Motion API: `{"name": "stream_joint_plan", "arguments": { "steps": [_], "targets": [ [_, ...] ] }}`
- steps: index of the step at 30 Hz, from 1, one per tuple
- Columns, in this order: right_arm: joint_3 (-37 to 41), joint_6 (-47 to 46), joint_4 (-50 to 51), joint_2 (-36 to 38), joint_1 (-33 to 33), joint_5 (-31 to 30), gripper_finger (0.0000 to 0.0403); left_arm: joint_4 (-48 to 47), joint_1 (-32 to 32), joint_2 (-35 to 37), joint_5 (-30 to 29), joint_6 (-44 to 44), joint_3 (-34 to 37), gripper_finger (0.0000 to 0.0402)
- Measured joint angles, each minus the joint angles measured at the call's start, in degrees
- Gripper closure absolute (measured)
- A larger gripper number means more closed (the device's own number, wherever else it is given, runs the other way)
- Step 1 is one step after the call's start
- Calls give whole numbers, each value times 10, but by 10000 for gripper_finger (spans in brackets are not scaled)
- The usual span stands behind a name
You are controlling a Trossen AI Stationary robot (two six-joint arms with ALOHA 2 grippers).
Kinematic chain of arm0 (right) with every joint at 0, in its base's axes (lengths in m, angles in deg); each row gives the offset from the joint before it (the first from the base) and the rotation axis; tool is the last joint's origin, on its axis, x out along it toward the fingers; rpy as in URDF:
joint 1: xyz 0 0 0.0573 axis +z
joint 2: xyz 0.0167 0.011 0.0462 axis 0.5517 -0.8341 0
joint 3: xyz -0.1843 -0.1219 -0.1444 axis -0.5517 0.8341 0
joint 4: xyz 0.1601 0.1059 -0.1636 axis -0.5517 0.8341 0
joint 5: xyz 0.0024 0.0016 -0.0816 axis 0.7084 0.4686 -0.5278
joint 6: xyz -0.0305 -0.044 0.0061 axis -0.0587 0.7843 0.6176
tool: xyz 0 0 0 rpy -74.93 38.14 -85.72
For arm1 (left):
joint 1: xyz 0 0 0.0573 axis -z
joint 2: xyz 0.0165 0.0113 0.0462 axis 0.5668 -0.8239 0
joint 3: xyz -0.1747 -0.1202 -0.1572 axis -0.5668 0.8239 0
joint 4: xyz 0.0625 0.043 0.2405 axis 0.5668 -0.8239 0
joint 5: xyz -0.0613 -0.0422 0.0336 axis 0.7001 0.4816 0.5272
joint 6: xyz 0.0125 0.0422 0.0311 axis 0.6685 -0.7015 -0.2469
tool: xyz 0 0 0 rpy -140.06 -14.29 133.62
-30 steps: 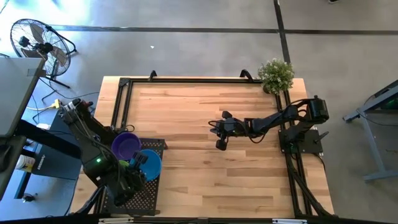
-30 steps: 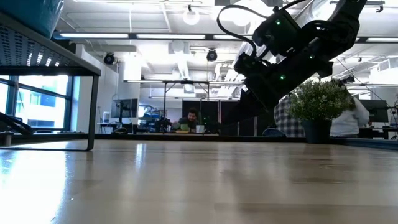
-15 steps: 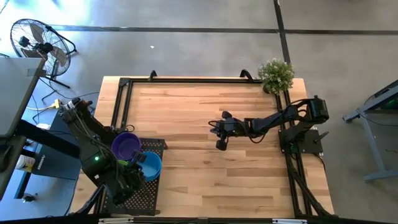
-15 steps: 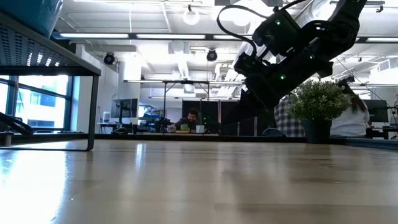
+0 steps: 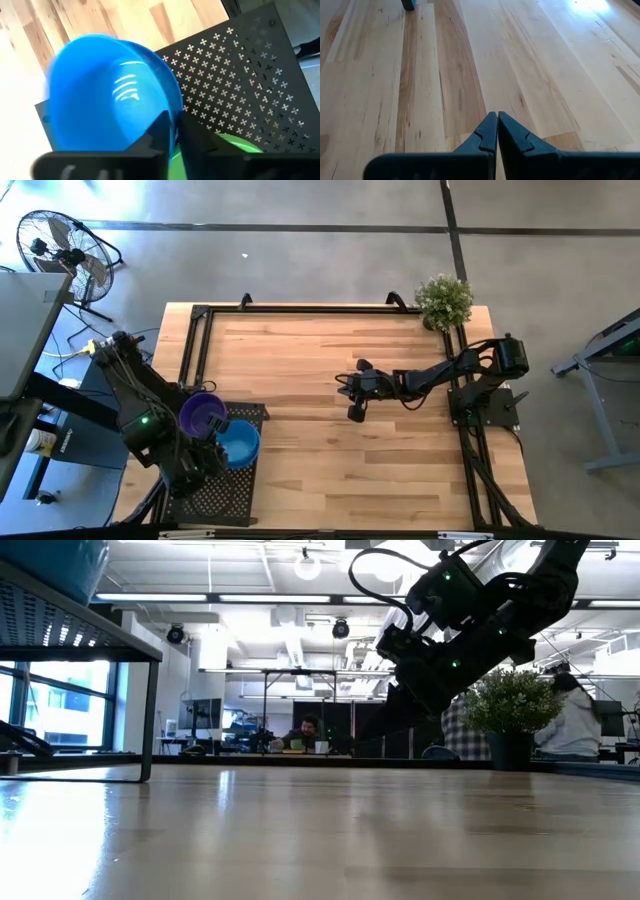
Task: Pick & Place Mini bowls
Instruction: Stack the blue bowl on the other blue bowls on the shelf
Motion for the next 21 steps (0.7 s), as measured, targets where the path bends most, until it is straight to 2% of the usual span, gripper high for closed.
{"name": "stream_joint_plan", "arguments": {
  "steps": [3,11,15,21],
  "targets": [
    [0,0,0,0,0,0,400,1,0,0,0,-2,0,395],
    [0,2,0,0,0,0,401,4,0,0,-20,-3,0,397],
    [0,2,0,0,0,0,401,10,0,-11,-18,-2,0,380],
    [0,2,1,0,0,4,400,6,0,-26,-18,9,1,329]
  ]
}}
